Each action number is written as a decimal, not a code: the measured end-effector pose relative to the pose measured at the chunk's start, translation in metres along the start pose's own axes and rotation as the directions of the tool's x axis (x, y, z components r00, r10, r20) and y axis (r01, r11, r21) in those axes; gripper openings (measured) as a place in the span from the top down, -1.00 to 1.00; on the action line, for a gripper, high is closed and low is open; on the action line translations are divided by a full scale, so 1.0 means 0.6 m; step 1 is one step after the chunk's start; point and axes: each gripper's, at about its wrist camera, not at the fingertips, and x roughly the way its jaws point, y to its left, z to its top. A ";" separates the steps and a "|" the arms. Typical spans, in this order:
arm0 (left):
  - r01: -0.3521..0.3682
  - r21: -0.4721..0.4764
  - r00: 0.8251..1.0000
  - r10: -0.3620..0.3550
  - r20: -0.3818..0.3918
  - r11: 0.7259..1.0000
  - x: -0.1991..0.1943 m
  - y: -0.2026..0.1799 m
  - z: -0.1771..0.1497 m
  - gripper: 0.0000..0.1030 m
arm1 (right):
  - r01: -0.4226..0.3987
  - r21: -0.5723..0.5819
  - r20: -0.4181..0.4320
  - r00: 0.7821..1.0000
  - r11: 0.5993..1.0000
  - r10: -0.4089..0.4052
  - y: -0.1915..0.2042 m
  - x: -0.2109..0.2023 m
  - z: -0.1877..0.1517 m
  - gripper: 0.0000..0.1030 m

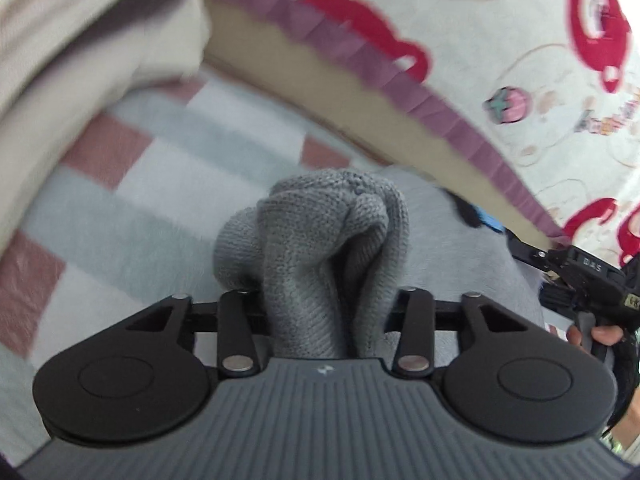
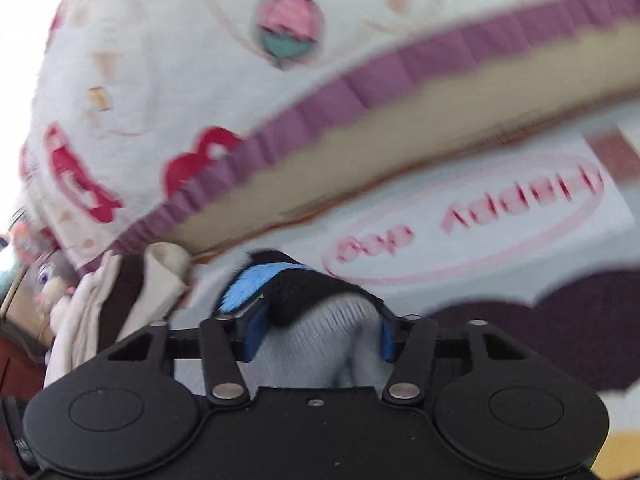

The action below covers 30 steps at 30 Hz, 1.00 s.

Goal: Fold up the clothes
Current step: 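Lift the folded sweater with both grippers and carry it toward the cream clothes stack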

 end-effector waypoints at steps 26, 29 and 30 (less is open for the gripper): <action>0.027 0.162 0.991 -0.048 0.126 0.986 -0.028 -0.075 -0.017 0.26 | -0.185 -0.009 -0.009 0.983 0.983 0.185 0.013 0.017 -0.049 -0.02; 0.016 0.304 0.978 -0.079 0.195 0.953 -0.065 -0.143 -0.027 0.27 | -0.210 -0.067 0.004 0.978 0.975 0.211 0.044 -0.015 -0.033 0.07; 0.005 0.344 0.975 -0.082 0.209 0.939 -0.072 -0.165 -0.033 0.28 | -0.199 -0.107 0.004 0.980 0.974 0.201 0.054 -0.024 -0.029 0.07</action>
